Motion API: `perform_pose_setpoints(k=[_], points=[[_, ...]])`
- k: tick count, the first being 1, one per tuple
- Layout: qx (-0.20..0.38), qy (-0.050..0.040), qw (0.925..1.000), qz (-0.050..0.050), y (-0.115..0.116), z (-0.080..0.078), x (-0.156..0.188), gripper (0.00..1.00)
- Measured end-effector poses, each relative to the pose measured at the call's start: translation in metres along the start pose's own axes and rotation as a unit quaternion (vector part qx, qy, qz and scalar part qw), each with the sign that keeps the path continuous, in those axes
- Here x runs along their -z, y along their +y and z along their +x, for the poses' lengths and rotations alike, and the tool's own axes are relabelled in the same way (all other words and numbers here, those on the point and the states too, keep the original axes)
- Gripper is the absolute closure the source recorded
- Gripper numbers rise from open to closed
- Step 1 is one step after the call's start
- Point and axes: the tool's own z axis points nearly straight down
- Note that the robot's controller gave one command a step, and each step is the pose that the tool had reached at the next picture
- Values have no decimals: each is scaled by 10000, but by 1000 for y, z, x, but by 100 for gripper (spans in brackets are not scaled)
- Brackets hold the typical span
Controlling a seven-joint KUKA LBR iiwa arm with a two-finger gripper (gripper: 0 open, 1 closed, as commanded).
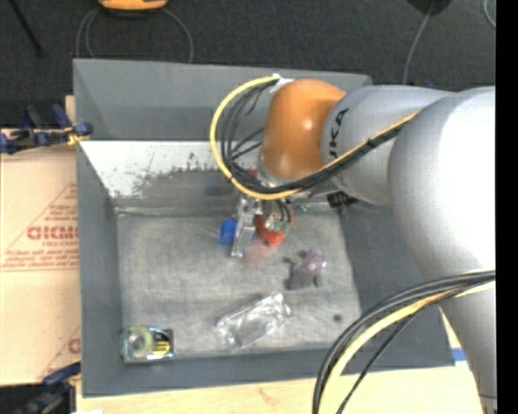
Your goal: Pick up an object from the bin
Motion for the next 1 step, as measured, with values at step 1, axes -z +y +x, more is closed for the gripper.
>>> perform_pose_setpoints(k=[1], points=[[-124, 40, 9999, 12, 5, 1, 131, 100]])
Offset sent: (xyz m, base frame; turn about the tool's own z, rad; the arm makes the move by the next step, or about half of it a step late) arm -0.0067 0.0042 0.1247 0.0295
